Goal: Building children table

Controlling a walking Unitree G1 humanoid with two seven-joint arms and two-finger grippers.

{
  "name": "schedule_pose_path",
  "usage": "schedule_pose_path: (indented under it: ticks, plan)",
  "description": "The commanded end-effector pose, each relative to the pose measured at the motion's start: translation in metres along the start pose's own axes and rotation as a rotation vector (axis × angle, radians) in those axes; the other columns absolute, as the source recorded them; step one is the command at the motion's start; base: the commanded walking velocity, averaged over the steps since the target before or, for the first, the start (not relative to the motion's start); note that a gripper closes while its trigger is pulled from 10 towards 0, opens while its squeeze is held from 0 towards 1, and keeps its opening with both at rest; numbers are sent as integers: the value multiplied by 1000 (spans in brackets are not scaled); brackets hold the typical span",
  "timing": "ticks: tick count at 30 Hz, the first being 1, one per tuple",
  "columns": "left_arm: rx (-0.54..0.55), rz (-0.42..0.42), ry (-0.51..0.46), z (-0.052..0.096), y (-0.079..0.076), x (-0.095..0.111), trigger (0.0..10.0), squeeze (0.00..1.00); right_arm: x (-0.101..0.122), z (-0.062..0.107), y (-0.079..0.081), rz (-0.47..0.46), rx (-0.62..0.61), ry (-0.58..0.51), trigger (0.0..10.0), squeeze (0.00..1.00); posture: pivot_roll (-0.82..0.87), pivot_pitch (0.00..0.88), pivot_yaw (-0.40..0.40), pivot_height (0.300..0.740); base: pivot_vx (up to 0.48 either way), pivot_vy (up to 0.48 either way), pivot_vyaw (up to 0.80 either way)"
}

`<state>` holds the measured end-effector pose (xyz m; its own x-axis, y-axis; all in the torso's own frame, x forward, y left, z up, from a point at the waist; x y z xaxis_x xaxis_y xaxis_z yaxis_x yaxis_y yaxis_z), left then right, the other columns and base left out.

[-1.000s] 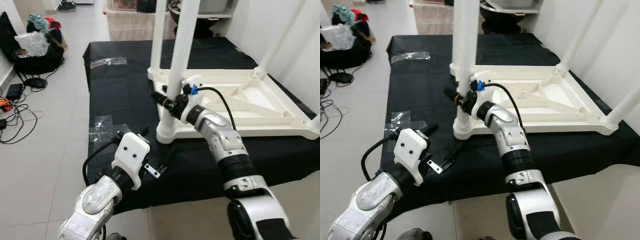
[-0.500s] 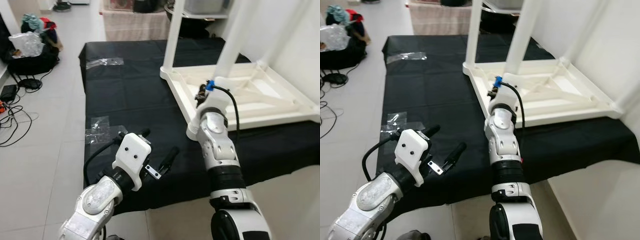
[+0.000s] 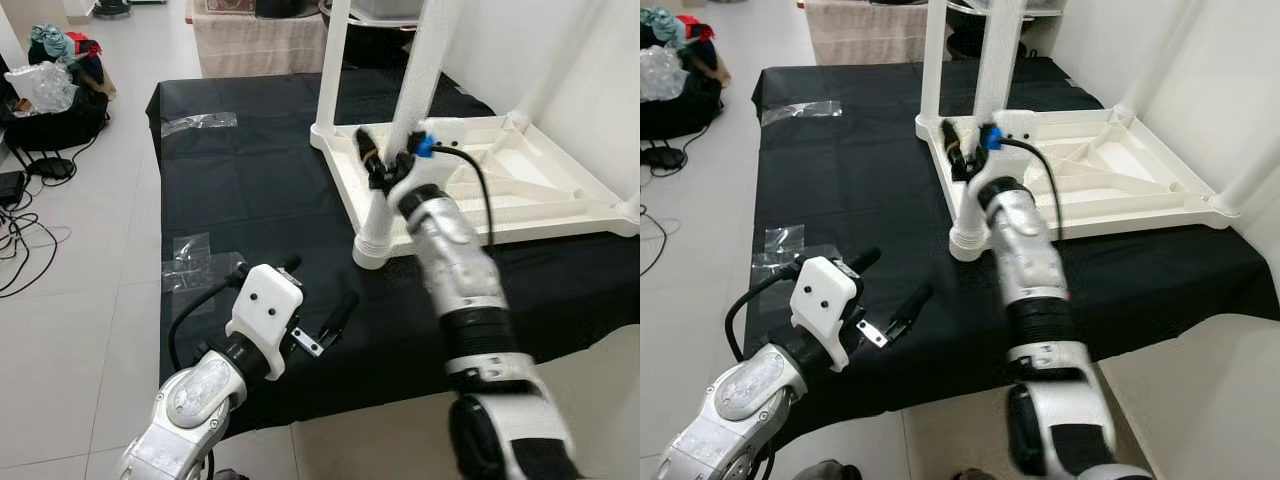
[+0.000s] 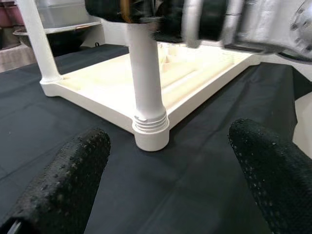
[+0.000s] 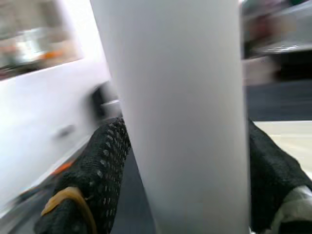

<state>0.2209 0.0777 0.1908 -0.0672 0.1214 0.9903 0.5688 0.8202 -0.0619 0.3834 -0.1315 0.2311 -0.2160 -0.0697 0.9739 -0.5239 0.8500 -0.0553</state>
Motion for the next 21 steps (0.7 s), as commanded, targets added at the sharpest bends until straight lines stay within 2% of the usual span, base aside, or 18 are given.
schedule_pose_path:
  ticks: [1,2,4,7,9,12,13,14,15,18,19,20,21]
  plan:
    - [0,0,6,1,0,-2,10000,0,-7,1,20,-82,219,5,10000,0,82,70,-97,740,0,0,0]
    - [-1,-3,6,0,0,-2,10000,0,-8,10,32,-101,422,6,10000,0,82,69,-95,740,0,0,0]
    - [-1,-4,6,0,0,-2,10000,0,-9,12,35,-102,466,8,10000,0,82,69,-95,740,0,0,0]
    - [2,1,2,0,0,-1,10000,0,-15,20,50,-106,668,30,10000,0,88,67,-98,740,0,0,0]
    - [3,-1,3,1,0,-1,10000,0,-20,18,56,-84,714,35,10000,0,91,71,-99,740,0,0,0]
    - [3,-2,4,1,0,-1,10000,0,-22,14,59,-78,711,40,10000,0,91,71,-99,740,0,0,0]
    - [3,-4,4,1,0,-1,10000,0,-22,11,59,-68,709,38,1843,0,93,73,-101,740,0,0,0]
    - [3,-4,5,1,0,-1,10000,0,-23,8,59,-63,691,38,1843,0,93,73,-101,740,0,0,0]
    - [3,-4,5,1,-1,-1,10000,0,-21,2,57,-57,644,20,0,0,95,73,-105,740,0,0,0]
    - [4,-3,4,1,-1,-1,10000,0,-19,-2,56,-54,610,11,0,0,95,73,-105,740,0,0,0]
    - [5,-3,5,1,-1,-1,10000,0,-18,-7,51,-24,540,8,0,0,95,73,-105,740,0,0,0]
    - [7,-2,5,2,-1,-1,10000,0,-15,-16,37,27,342,4,0,0,92,75,-106,740,0,0,0]
    - [7,-2,6,2,-1,-2,10000,0,-14,-17,33,38,290,1,0,0,92,75,-106,740,0,0,0]
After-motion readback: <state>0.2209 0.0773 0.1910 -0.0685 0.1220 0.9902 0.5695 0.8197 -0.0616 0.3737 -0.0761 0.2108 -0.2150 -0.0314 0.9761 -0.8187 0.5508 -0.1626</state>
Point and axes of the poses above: a point about 5 cm out from each wrist's last joint towards the gripper, its own z axis pointing back from the gripper into the wrist, its own x axis along the axis of the wrist's last joint, y = z × x, the point moved 1 cm from there along -z, pointing out of the wrist towards the gripper, and after that the axes turned 12 degrees about z, right-handed, at the moved point
